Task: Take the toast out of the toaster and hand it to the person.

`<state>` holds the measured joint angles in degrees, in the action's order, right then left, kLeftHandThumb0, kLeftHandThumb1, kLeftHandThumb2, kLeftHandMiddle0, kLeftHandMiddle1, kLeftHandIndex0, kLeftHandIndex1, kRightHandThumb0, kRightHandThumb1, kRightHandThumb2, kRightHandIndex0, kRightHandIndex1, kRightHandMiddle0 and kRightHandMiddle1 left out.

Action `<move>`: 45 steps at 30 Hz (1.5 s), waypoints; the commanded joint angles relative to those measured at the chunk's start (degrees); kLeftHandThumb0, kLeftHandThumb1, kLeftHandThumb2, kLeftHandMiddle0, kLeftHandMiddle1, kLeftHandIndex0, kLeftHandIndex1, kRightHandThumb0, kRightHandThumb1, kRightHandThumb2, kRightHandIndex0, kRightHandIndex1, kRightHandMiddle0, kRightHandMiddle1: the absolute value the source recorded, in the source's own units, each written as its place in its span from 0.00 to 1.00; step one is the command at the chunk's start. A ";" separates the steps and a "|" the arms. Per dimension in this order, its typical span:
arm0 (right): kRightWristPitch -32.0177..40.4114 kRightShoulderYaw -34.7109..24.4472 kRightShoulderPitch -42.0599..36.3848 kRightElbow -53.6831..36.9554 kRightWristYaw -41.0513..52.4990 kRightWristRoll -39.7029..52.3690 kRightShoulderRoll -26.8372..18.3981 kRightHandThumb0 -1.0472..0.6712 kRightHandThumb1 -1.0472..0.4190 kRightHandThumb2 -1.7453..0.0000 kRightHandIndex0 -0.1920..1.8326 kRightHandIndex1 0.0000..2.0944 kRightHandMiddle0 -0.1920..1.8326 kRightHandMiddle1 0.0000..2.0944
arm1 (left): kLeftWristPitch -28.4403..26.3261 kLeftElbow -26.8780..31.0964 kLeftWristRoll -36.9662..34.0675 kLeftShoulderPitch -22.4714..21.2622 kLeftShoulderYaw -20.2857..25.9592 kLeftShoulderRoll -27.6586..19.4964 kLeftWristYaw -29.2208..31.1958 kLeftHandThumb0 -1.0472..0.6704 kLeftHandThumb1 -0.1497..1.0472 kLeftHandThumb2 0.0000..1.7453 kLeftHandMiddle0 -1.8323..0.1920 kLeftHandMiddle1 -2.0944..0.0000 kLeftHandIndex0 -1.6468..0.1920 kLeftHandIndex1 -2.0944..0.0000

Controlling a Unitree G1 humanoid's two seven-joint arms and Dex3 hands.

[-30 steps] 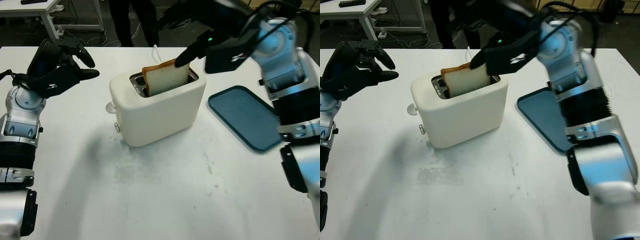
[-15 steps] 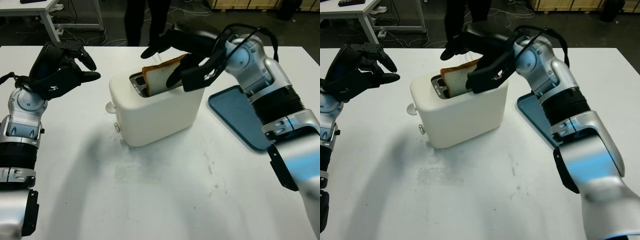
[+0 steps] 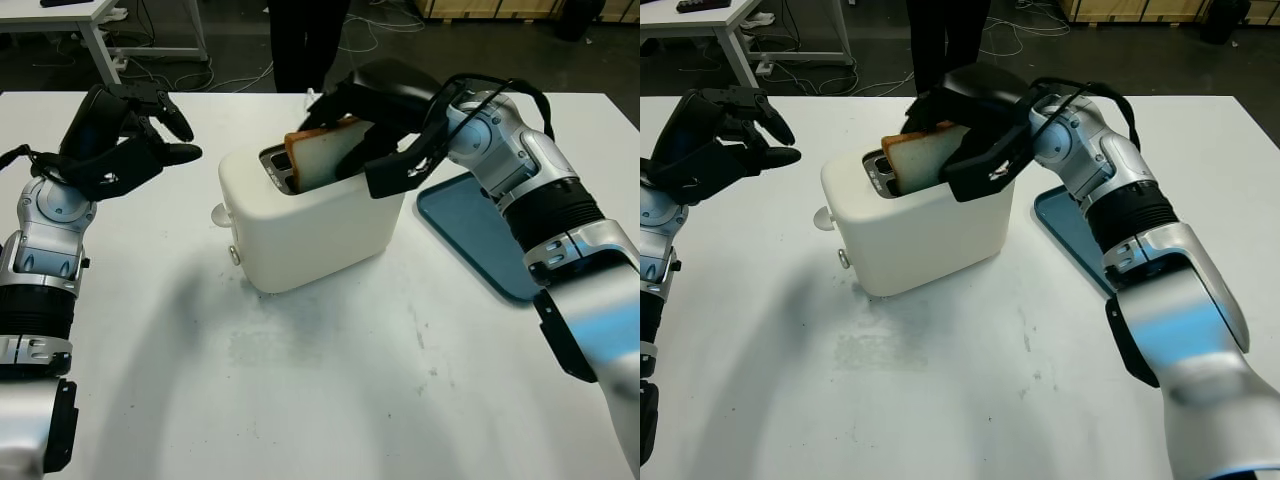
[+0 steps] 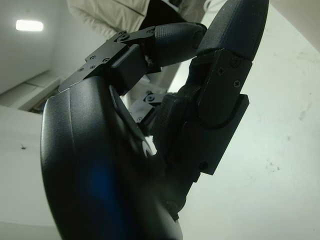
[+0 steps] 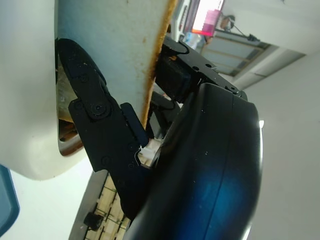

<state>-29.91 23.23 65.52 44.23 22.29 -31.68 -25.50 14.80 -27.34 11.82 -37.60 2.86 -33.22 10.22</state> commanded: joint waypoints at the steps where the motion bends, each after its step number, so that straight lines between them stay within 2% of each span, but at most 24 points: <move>1: -1.05 0.73 -0.27 -0.37 0.28 -1.39 -1.67 0.32 0.19 1.00 0.65 0.66 0.60 0.54 | 0.34 -0.36 -0.31 -0.42 -0.02 0.21 -0.06 0.00 0.82 0.00 0.43 0.41 0.42 0.41; 3: -2.46 1.38 -0.33 -0.45 -1.44 -2.86 -2.29 0.29 0.17 1.00 0.63 0.76 0.57 0.67 | 0.38 -0.37 -0.24 -0.39 -0.03 0.29 -0.26 0.00 0.82 0.00 0.43 0.41 0.42 0.41; 5: -3.20 1.85 -0.37 -0.39 -3.14 -4.09 -2.66 0.27 0.13 0.99 0.66 0.82 0.56 0.79 | 0.35 -0.54 -0.34 -0.40 0.00 0.41 -0.28 0.00 0.82 0.00 0.43 0.41 0.42 0.41; 7: -3.82 2.16 -0.40 -0.14 -5.79 -5.44 -2.83 0.26 0.10 0.97 0.68 0.83 0.56 0.82 | 0.54 -0.78 -0.42 -0.40 0.06 0.48 -0.35 0.00 0.82 0.00 0.43 0.41 0.42 0.42; 8: -4.17 2.29 -0.37 0.07 -7.23 -6.08 -2.89 0.25 0.09 0.90 0.69 0.83 0.57 0.83 | 0.58 -0.79 -0.42 -0.37 0.09 0.48 -0.39 0.00 0.82 0.00 0.43 0.42 0.42 0.42; 11: -6.23 1.70 -0.06 1.44 -10.94 -6.29 -2.86 0.24 0.09 0.79 0.69 0.83 0.57 0.83 | 0.41 -0.83 -0.39 -0.33 0.08 0.40 -0.26 0.00 0.82 0.00 0.43 0.42 0.42 0.42; 13: -7.11 0.73 0.21 1.93 -12.34 -5.39 -2.85 0.25 0.09 0.76 0.69 0.83 0.57 0.83 | -0.12 -0.61 -0.15 -0.35 -0.07 0.30 -0.16 0.00 0.82 0.00 0.43 0.42 0.42 0.42; 18: -6.15 -2.73 1.60 2.01 -14.17 -3.09 -3.06 0.28 0.09 0.76 0.67 0.83 0.54 0.83 | 0.98 -1.42 -0.06 -0.45 -0.22 0.38 -0.32 0.00 0.82 0.00 0.42 0.42 0.42 0.42; 23: -5.20 -8.18 4.34 5.41 -12.12 3.42 -2.94 0.31 0.09 0.77 0.64 0.83 0.51 0.83 | 1.15 -1.45 0.02 -0.27 -0.19 0.27 -0.38 0.00 0.82 0.00 0.42 0.42 0.42 0.42; 27: -0.61 -12.40 7.15 10.77 -12.34 7.37 -3.54 0.31 0.09 0.77 0.59 0.83 0.47 0.83 | 0.48 -1.25 -0.03 -0.21 -0.12 0.23 -0.23 0.00 0.81 0.00 0.42 0.42 0.42 0.42; 35: 6.22 -17.49 10.25 18.18 -16.17 10.52 -6.14 0.30 0.09 0.80 0.59 0.83 0.47 0.83 | -0.05 -0.90 -0.35 -0.04 0.02 0.10 0.35 0.00 0.79 0.00 0.43 0.42 0.42 0.42; 37: 6.83 -20.80 9.51 21.00 -14.64 14.37 -6.73 0.34 0.09 0.80 0.57 0.83 0.46 0.83 | -0.18 -0.96 -0.44 -0.03 0.06 0.09 0.49 0.00 0.78 0.00 0.43 0.42 0.42 0.42; 40: 9.52 -22.84 7.64 23.27 -17.09 16.08 -7.57 0.36 0.09 0.80 0.55 0.83 0.44 0.83 | -0.03 -0.97 -0.42 0.15 0.18 -0.07 0.45 0.00 0.78 0.00 0.43 0.42 0.42 0.42; 43: 13.16 -26.92 4.86 25.26 -17.62 20.59 -6.27 0.40 0.09 0.80 0.52 0.83 0.37 0.83 | 0.40 -1.44 -0.57 0.13 0.30 -0.36 0.70 0.00 0.79 0.00 0.43 0.42 0.42 0.42; 45: 14.45 -28.33 3.05 25.83 -18.55 22.36 -5.37 0.40 0.09 0.78 0.52 0.83 0.38 0.83 | 0.52 -1.90 -0.54 -0.02 0.30 -0.43 0.71 0.00 0.79 0.00 0.43 0.42 0.42 0.42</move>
<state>-16.85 -4.02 70.55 69.18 4.56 -10.88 -32.11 15.05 -28.65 11.78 -37.60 2.87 -33.11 10.60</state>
